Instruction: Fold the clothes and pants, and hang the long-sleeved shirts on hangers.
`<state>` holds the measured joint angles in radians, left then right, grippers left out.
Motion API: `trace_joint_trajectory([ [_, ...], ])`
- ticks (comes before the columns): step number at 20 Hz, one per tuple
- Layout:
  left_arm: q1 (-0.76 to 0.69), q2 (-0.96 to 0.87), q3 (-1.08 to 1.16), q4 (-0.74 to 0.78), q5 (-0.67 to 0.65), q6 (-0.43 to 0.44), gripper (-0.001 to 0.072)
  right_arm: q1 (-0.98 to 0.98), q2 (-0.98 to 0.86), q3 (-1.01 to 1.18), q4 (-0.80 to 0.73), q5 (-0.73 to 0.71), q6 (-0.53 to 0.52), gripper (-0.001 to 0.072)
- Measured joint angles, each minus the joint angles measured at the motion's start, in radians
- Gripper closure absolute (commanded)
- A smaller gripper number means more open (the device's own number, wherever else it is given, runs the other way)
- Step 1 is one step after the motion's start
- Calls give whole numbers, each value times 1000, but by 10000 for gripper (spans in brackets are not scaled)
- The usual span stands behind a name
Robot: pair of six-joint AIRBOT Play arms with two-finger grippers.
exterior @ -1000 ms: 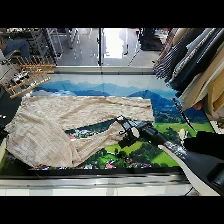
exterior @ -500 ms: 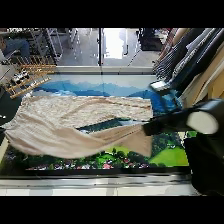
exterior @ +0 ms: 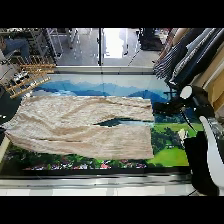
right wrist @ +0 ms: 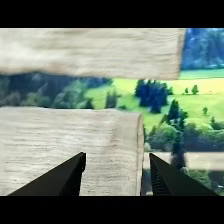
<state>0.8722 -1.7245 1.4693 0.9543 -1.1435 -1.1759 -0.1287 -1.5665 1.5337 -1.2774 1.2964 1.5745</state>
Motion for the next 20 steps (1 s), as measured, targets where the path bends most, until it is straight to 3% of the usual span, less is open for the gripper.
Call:
trace_joint_trajectory([
  [3,13,11,0,0,-37,-7,267,-113,13,-107,89,72,-85,243],
  [10,119,48,-1,6,-111,-14,267,-181,389,-723,255,-4,-163,243],
  [15,142,-4,-3,-22,-84,-14,267,-187,514,-977,364,-60,-143,204],
  [20,113,-71,-3,-96,-26,-14,269,-188,535,-1092,415,-166,-93,220],
])
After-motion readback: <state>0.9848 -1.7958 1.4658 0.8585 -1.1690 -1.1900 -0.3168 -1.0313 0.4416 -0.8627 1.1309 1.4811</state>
